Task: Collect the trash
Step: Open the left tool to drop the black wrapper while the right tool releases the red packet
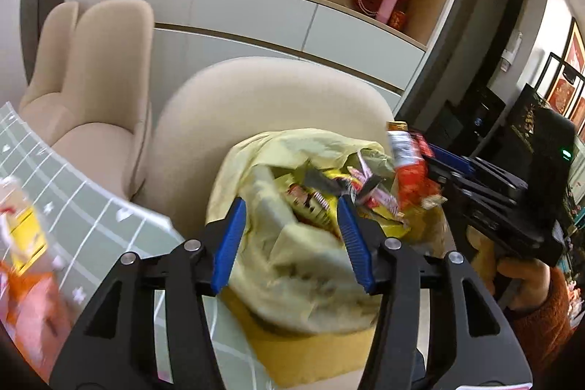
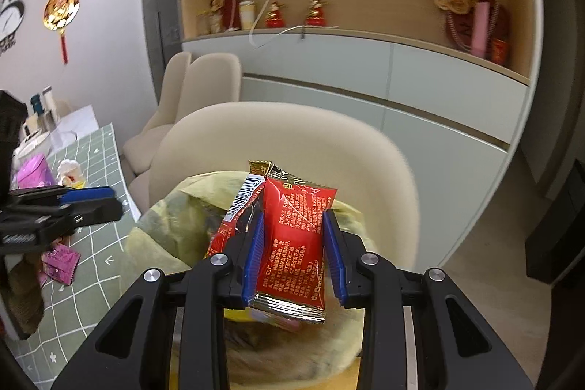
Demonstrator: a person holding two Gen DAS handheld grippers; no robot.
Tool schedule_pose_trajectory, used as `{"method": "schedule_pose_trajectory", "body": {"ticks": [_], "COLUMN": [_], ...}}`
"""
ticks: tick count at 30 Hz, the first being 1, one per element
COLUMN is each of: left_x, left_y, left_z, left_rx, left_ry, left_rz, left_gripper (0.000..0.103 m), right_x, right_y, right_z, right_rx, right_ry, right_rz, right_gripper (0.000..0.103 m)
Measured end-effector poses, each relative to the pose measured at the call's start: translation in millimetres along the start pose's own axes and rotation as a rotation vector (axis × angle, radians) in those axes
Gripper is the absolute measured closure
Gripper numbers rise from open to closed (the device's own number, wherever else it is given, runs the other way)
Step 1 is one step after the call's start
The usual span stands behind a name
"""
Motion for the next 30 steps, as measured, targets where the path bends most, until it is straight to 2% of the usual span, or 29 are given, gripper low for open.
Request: {"method": "schedule_pose_trajectory", "body": {"ticks": [5, 10, 13, 15, 18, 23, 30], "left_x": [-10, -5, -2, 0, 4, 5, -1], "left_y": [15, 28, 46, 57, 63, 64, 61], "left_z": [29, 41, 38, 38, 42, 43, 39], "left_rx": [-0.020, 0.005, 0.018, 0.014, 0.025, 0.020, 0.014], "left_ry": [-0.028, -0.104, -0.082, -0.070, -0.082, -0.076, -0.057], "left_rz": [0.043, 0.020, 0.070, 0.109, 0.121, 0.124, 0.116], "left_gripper": [0.046, 0.044, 0.044, 0.044, 0.044, 0.044, 0.044], "right_x": [-5, -23, -28, -34, -41, -41, -24], "right_y": [11, 19, 19, 14, 2, -3, 14], "right_z": [-29, -53, -58, -63, -67, -66, -33], "right_rx": [0.005, 0.023, 0.014, 0.030, 0.046, 0.007, 0.003], "right_ry": [0.082, 0.228, 0.281, 0.298, 0.296, 0.286, 0.150], "right_rz": [0.005, 0.016, 0.021, -0.021, -0.106, -0.110, -0.085], "right_gripper": [0.072, 0.072, 0.072, 0.072, 0.070, 0.070, 0.045]}}
Point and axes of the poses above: each gripper's, at about its wrist camera, not at the fingertips, and z roughly against the way its jaws point, y to its left, x to its top, the point moved 6 cm from there along -z, roughly the way its jaws point, and after that the axes turned 15 degrees about x, right-handed, at the moved point
